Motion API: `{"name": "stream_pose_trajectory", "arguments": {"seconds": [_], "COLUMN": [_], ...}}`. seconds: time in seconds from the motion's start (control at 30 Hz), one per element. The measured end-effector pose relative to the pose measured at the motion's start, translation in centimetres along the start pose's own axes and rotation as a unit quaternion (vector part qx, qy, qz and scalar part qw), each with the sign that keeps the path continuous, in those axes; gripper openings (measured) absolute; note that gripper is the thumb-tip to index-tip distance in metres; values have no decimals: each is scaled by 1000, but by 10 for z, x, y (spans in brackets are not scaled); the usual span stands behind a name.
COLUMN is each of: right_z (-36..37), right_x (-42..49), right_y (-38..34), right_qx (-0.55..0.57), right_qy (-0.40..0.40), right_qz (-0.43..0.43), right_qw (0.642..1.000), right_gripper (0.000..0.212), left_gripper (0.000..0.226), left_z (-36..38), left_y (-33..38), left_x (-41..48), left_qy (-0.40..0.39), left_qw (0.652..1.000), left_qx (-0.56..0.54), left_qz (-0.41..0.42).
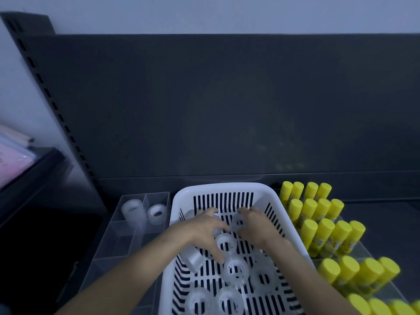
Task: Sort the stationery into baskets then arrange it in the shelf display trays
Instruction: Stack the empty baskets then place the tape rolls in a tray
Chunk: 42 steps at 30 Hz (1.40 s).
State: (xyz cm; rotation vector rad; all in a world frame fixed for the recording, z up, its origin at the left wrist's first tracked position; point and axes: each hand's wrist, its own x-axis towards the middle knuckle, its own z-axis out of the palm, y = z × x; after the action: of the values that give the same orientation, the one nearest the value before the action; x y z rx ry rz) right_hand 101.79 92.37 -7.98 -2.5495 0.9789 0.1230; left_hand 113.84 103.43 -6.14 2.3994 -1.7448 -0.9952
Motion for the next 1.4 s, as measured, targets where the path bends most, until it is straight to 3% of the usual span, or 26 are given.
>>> {"name": "stream_pose_trajectory", "arguments": {"seconds": [0.17,0.4,0.57,0.8,0.87,0.97,1.03,1.1,1.23,1.4], "right_z": [-2,-21,-35,-32,-28,-15,-4,5,18,30], "right_x": [-3,-9,-12,3,10,27,38,49,62,67], "right_y": [1,-8,-28,-100,-124,-156,-171,-182,-191,-191], "right_qx": [26,152,213,193,168,104,53,-12,-121,-177], "right_qy": [14,84,135,99,72,49,33,23,5,21], "right_qz": [-1,-19,-37,-126,-149,-163,-170,-167,-158,-156], "right_qw": [1000,985,967,968,972,980,984,986,980,971], "right_gripper": [54,64,57,46,42,18,26,18,43,40], "left_gripper": [69,64,58,61,66,62,53,48,51,48], "left_z": [3,-5,-31,-41,-35,-25,-21,-19,-16,-15], "left_y": [-1,-5,-20,-91,-114,-141,-153,-159,-166,-169], "left_x": [3,-11,-54,-132,-147,-161,-167,-170,-166,-154], "left_qy": [60,173,268,333,344,339,338,338,342,328], "left_qw": [998,982,953,924,917,915,914,911,906,913], "left_qx": [15,-76,-140,-185,-192,-195,-205,-222,-238,-227], "left_qz": [14,14,17,-39,-67,-99,-93,-81,-78,-85]}}
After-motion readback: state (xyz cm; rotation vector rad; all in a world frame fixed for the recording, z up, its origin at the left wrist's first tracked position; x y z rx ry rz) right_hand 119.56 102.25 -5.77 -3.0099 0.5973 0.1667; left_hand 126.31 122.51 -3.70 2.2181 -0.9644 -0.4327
